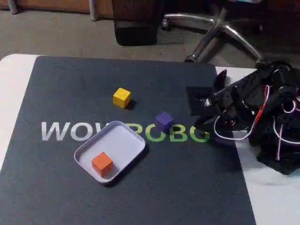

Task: Move blocks one by one until all three blocks are in the tray.

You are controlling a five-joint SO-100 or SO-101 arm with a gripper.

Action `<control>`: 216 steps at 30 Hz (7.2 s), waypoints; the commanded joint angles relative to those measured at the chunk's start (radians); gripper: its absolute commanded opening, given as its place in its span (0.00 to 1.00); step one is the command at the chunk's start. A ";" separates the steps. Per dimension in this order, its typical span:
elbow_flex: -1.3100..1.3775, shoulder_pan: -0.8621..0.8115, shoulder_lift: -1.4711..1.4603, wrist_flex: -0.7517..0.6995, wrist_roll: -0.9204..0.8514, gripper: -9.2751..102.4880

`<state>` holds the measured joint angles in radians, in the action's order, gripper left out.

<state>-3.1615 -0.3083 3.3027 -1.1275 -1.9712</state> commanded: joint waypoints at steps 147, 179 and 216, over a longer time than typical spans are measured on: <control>0.917 -0.078 -1.546 0.357 -0.528 0.14; 1.086 0.196 -1.537 0.456 -0.052 0.13; 1.135 0.112 -1.540 0.492 0.241 0.23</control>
<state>-2.0770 -0.1810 1.6904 -0.6259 -1.8116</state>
